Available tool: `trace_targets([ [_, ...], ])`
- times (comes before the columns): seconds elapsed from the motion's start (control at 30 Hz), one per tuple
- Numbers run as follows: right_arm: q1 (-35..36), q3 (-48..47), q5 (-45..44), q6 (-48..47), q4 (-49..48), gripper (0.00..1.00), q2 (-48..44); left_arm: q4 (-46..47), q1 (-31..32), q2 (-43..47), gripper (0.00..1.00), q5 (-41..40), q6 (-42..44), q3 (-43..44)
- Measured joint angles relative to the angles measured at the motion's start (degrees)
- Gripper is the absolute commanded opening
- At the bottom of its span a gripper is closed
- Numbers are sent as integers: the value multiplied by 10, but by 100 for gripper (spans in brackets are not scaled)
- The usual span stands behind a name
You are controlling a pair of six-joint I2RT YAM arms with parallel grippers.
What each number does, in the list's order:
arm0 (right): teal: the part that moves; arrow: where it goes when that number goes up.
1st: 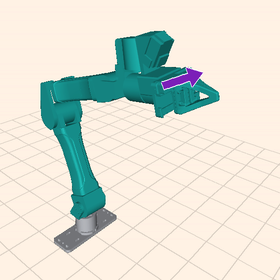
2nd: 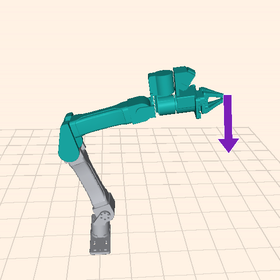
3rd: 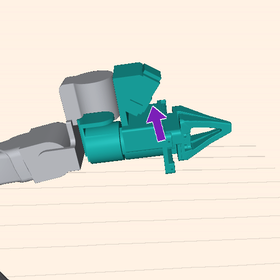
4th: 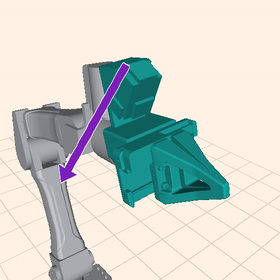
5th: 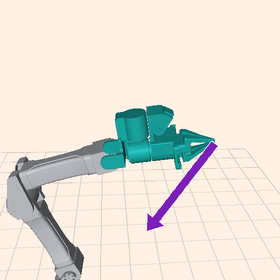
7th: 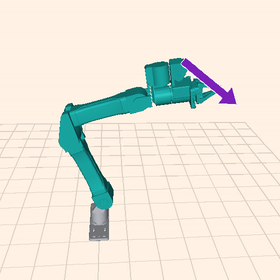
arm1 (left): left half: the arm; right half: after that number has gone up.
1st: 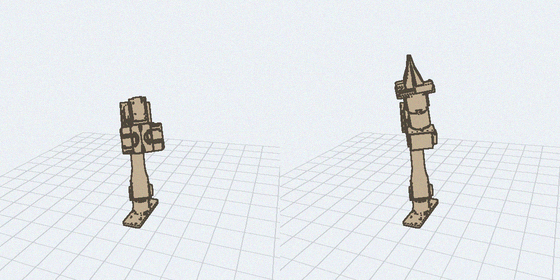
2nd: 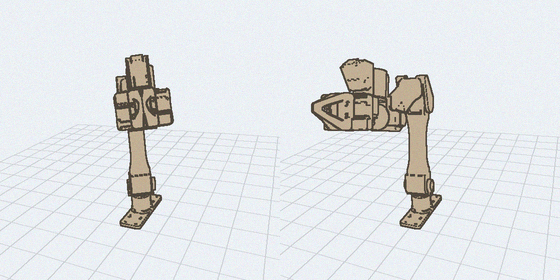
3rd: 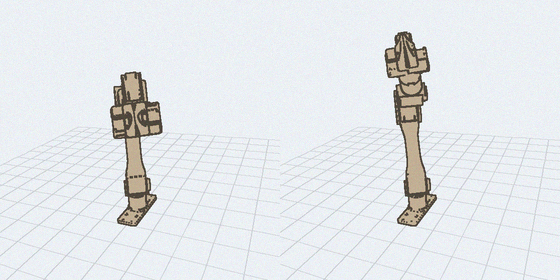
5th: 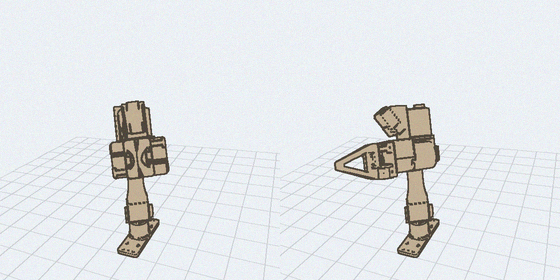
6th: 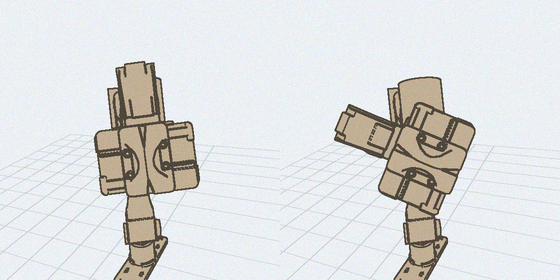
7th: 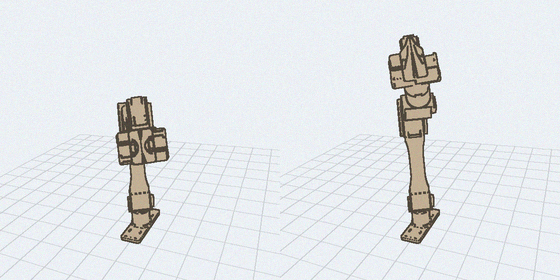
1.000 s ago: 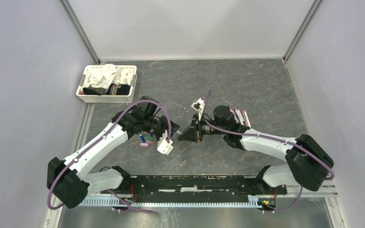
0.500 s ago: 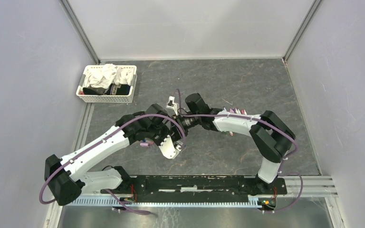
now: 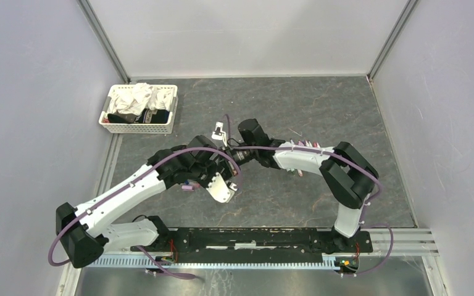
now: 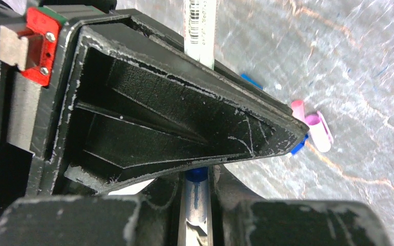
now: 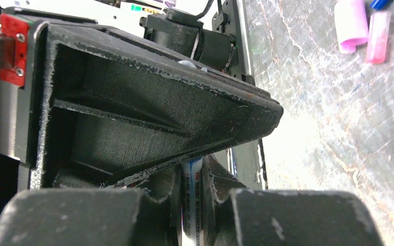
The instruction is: Open the pen caps
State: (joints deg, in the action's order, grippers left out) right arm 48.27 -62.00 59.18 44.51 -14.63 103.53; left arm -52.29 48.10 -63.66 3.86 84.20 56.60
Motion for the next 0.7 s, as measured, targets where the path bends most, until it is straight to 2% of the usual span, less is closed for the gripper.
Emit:
trace_targets([
  [0.1, -2, -69, 20, -42, 64, 0, 40, -14, -8, -10, 2, -31, -8, 10],
  [0.17, -9, -124, 20, -118, 136, 0, 66, -34, -40, -34, 2, -48, -9, 35],
  [0.2, -11, -85, -10, -142, 124, 0, 42, -41, -83, -48, 2, -17, 7, 52],
  [0.23, -20, 26, -70, -138, 66, 0, -36, -43, -154, -75, 2, 43, 40, 71],
  [0.3, -50, 236, -86, -96, 7, 0, -204, -33, -312, -96, 2, 74, 106, 95],
  [0.33, -78, 344, -92, -107, 30, 0, -301, -12, -378, -98, 2, 50, 115, 95],
  [0.37, -98, 379, -104, -128, 93, 0, -344, 4, -393, -89, 2, 25, 116, 89],
  [0.4, -94, 369, -110, -146, 137, 0, -325, 6, -342, -74, 2, 19, 115, 81],
  [0.5, -79, 341, -122, -164, 151, 0, -285, 1, -193, -71, 2, 44, 99, 92],
  [0.53, -80, 341, -121, -166, 149, 0, -290, 1, -168, -70, 2, 49, 96, 93],
  [0.7, -83, 320, -103, -175, 127, 0, -292, -17, -141, -52, 2, 52, 63, 95],
])
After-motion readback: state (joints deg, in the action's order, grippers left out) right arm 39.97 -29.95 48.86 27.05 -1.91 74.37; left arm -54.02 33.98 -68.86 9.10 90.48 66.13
